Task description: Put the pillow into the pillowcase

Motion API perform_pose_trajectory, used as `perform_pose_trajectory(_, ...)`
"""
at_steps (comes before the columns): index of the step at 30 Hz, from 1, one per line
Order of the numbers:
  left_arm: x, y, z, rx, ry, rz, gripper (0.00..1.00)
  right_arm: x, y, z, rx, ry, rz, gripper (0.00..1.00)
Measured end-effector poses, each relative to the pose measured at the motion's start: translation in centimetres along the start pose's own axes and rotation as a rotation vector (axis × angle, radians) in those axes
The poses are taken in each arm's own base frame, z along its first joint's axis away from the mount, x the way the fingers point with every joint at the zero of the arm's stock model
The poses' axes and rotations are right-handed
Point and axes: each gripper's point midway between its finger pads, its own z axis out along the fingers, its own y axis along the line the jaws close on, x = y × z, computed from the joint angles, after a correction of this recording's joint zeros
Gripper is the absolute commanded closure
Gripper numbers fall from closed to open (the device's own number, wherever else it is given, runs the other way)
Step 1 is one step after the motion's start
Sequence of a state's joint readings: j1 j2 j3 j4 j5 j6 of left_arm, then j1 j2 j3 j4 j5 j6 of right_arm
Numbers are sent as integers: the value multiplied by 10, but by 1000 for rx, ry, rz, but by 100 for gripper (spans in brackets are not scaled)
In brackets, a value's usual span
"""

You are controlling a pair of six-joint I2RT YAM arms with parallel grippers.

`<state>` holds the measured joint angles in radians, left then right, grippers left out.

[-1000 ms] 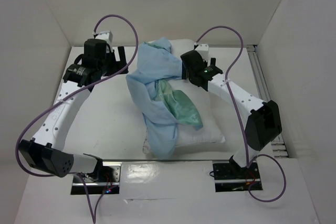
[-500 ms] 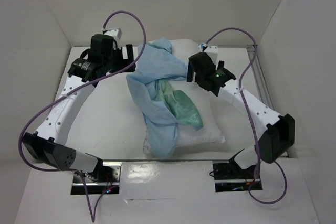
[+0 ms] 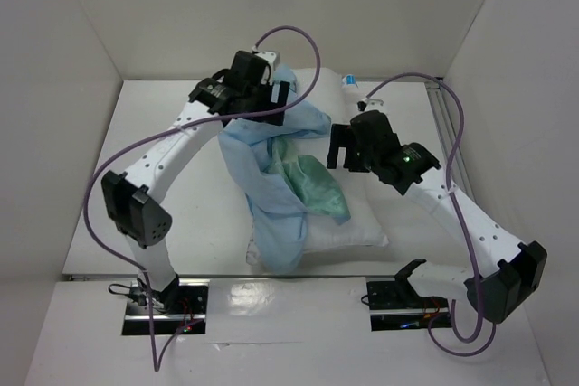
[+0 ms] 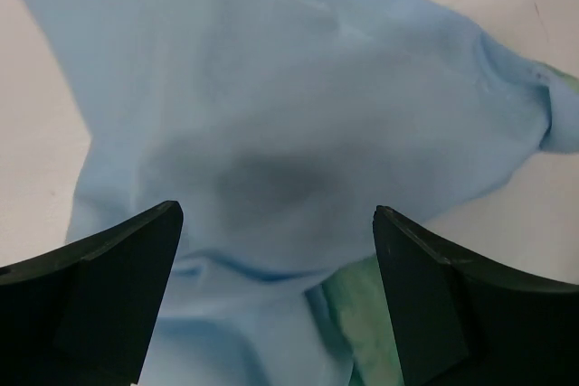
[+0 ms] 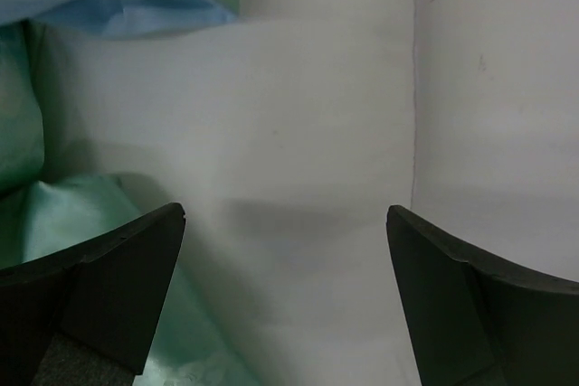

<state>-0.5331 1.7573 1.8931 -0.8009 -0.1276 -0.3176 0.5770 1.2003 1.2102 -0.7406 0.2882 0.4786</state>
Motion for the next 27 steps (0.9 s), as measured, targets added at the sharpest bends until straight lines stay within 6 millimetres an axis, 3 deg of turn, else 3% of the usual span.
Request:
perform_pose_trajectory(3, -1, -12, 32, -12, 23, 30, 1, 21, 2, 2, -44, 61, 0, 0)
perform_pose_trajectory(4, 2, -16, 44, -9, 41, 36, 9, 29, 3, 4, -57, 86, -1, 0)
perform_pose_trajectory(5, 7, -19, 54, -7, 60, 38, 24, 36, 3, 6, -66, 110, -2, 0)
perform_pose_trajectory(6, 13, -22, 65, 3, 89, 35, 83, 45, 3, 9, -72, 135, 0, 0)
perform_pose_trajectory(7, 19, -22, 73, 14, 117, 24, 100, 52, 2, 13, -74, 156, 5, 0)
perform_pose_trajectory(10, 25, -8, 84, 45, 174, -23, 100, 65, -1, 25, -59, 186, 43, 0)
perform_pose_trajectory(12, 16, 11, 77, 56, 169, -89, 100, 68, 0, 32, -73, 179, 67, 17)
perform_pose_trajectory(13, 7, 23, 70, 58, 150, -128, 100, 69, 1, 35, -86, 178, 80, 40)
perform_pose_trajectory(16, -28, 64, 30, 60, 48, -248, 100, 69, 8, 44, -139, 178, 113, 71)
perform_pose_trajectory(17, -41, 76, 11, 64, -1, -287, 100, 69, 11, 48, -151, 184, 118, 99)
perform_pose_trajectory(20, -79, 108, -56, 66, -186, -364, 100, 70, 18, 60, -177, 203, 129, 100)
perform_pose_trajectory(21, -91, 116, -93, 61, -273, -381, 100, 69, 20, 63, -179, 207, 128, 100)
perform_pose_trajectory(25, -117, 102, -188, 138, -492, -356, 100, 50, 13, 65, -114, 166, 137, 100)
perform_pose_trajectory(27, -120, 94, -211, 178, -538, -346, 100, 34, 1, 62, -54, 121, 147, 100)
